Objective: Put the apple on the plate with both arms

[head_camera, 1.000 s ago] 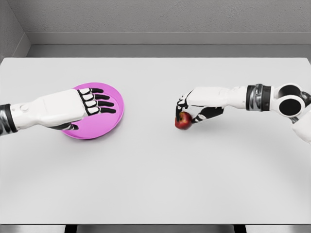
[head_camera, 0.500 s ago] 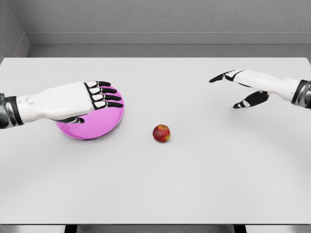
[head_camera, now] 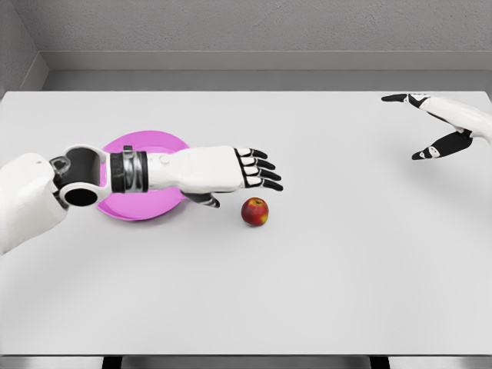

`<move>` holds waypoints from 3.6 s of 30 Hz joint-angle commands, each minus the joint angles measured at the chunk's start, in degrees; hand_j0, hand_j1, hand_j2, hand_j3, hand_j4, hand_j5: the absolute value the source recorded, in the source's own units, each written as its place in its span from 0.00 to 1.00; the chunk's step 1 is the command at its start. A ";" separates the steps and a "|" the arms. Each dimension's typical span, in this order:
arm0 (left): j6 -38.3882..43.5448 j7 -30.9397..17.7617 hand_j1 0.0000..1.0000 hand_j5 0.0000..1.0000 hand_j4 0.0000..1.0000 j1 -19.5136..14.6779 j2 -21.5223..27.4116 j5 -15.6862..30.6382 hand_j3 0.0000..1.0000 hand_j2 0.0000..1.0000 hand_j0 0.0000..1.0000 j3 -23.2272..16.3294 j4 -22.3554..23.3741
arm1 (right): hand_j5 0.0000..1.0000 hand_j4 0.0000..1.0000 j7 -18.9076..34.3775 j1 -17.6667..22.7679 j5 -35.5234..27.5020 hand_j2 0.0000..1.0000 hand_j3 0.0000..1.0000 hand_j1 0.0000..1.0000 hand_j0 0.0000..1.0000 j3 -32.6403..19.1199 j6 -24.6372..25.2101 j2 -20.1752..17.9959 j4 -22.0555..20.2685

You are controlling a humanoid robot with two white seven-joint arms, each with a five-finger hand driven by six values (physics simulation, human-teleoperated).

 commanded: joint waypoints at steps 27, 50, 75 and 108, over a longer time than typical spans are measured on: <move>0.06 -6.51 0.99 0.99 0.99 -2.99 -7.64 -5.17 0.99 0.99 0.99 -4.68 6.35 | 1.00 1.00 -0.02 -0.09 -0.40 1.00 1.00 1.00 1.00 0.28 0.15 0.00 -0.28; 0.06 -6.60 0.86 0.86 0.86 -2.99 -7.55 -6.31 0.86 0.86 0.86 -5.20 6.43 | 1.00 1.00 -0.02 -0.09 -0.40 1.00 1.00 1.00 1.00 0.37 0.15 0.00 -0.19; 0.06 -8.00 0.55 0.55 0.55 -3.87 -6.85 -6.31 0.55 0.55 0.55 -5.99 6.26 | 1.00 1.00 -0.02 -0.09 -0.49 1.00 1.00 1.00 1.00 0.37 0.15 0.00 -0.02; 0.06 -7.39 1.00 1.00 1.00 -6.86 16.88 12.40 1.00 1.00 1.00 2.27 7.57 | 1.00 1.00 -0.02 0.00 -0.40 1.00 1.00 1.00 1.00 0.46 0.15 0.00 0.07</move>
